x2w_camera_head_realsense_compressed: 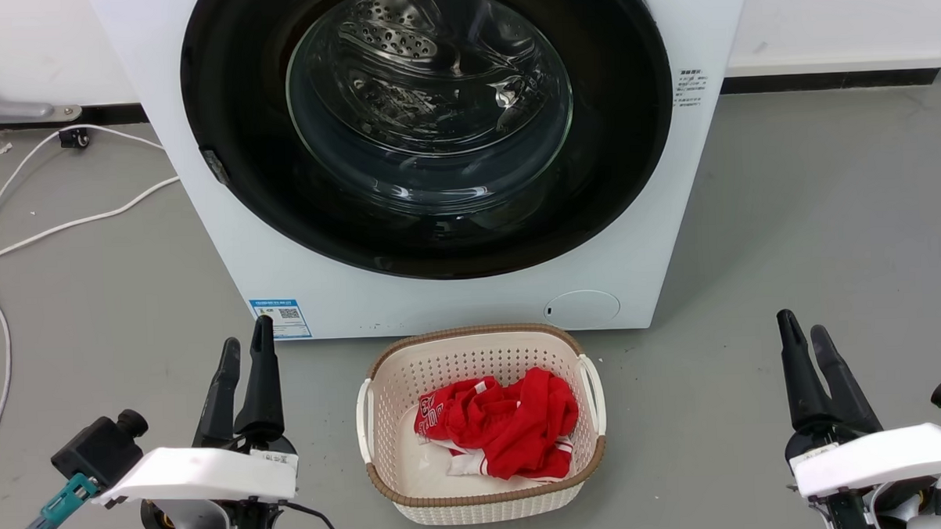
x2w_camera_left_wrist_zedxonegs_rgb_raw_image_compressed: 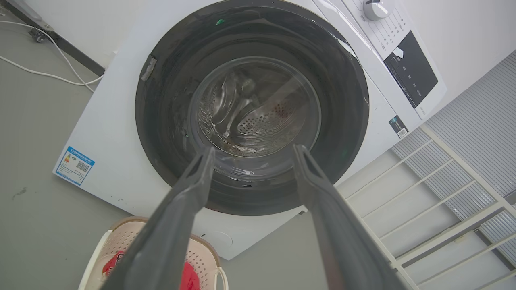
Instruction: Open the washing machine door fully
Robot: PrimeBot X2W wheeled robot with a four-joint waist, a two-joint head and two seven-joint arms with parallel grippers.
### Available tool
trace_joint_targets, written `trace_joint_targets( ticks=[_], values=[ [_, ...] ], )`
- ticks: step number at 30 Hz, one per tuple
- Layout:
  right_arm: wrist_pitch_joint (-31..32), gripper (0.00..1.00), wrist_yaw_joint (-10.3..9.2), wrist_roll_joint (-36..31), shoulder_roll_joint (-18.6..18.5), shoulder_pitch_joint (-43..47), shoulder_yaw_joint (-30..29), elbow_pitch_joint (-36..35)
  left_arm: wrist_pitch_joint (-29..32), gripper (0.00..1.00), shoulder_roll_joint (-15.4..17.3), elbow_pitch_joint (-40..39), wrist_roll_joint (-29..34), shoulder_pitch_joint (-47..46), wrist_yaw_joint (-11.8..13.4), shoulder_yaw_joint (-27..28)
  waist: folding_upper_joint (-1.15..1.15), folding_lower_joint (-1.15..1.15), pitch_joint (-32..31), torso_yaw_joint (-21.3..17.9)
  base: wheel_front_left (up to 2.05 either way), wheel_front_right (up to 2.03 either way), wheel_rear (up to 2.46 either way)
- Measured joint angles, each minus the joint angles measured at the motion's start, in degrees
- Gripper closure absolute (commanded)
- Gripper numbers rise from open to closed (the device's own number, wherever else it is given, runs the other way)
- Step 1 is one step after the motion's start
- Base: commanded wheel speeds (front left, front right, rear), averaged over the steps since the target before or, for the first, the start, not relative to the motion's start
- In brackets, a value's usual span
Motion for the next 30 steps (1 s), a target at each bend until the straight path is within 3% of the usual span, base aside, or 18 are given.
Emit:
trace_joint_targets(
  ticks=[21, 30],
  values=[
    [0.0, 0.0, 0.0, -18.7, 0.1, 1.6, 0.3, -3.9, -3.9, 0.0, 0.4, -1.1, 19.1, 0.7, 1.5, -2.6, 0.0, 0.0, -0.1, -0.2, 0.0, 0.0, 0.0],
    [-0.2, 0.0, 0.0, -24.3, 0.1, 2.2, 0.5, -5.1, -5.1, 0.0, 0.9, -1.4, 24.1, 0.7, 2.0, -3.7, 0.0, 0.0, -0.1, -0.4, 0.0, 0.0, 0.0]
  ],
)
